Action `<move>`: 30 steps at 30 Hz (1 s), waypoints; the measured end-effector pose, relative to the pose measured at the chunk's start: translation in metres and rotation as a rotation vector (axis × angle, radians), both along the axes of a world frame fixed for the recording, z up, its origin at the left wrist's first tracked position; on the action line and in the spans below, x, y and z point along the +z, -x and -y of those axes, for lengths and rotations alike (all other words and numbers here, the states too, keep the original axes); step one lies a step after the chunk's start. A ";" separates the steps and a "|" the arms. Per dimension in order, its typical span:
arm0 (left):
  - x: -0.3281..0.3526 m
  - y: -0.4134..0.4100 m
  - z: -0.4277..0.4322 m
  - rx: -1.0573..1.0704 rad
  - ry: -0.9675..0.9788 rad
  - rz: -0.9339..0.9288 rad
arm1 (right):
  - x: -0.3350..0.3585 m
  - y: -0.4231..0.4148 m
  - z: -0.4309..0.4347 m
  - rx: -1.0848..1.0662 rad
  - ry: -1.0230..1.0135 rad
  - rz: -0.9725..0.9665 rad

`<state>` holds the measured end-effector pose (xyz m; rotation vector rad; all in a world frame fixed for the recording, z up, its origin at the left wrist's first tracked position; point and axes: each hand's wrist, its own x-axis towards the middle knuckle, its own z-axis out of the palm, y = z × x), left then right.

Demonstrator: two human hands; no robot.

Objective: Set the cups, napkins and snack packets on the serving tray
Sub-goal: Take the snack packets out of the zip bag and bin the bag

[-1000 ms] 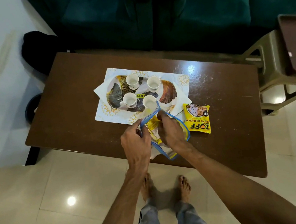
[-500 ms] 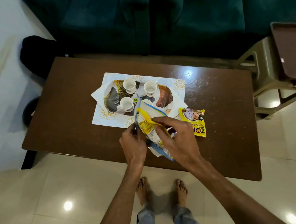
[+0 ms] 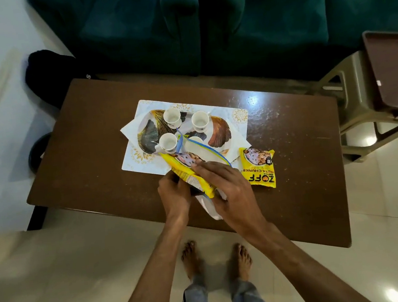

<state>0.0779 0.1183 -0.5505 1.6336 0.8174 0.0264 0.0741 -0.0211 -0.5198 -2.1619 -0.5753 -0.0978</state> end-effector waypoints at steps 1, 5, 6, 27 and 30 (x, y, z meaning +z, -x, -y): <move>0.002 0.000 -0.001 -0.010 -0.078 -0.006 | 0.003 0.000 0.001 -0.008 0.003 0.065; 0.006 0.003 -0.001 -0.089 -0.263 0.053 | 0.028 0.001 0.010 -0.058 -0.075 0.258; 0.005 0.002 -0.001 -0.082 -0.302 0.053 | 0.033 0.000 0.014 -0.097 -0.100 0.297; -0.010 -0.003 0.027 -0.136 -0.352 0.070 | -0.160 -0.046 0.094 -0.396 0.484 -0.161; -0.013 -0.003 0.026 -0.141 -0.358 0.072 | -0.201 -0.039 0.094 -0.094 0.565 -0.366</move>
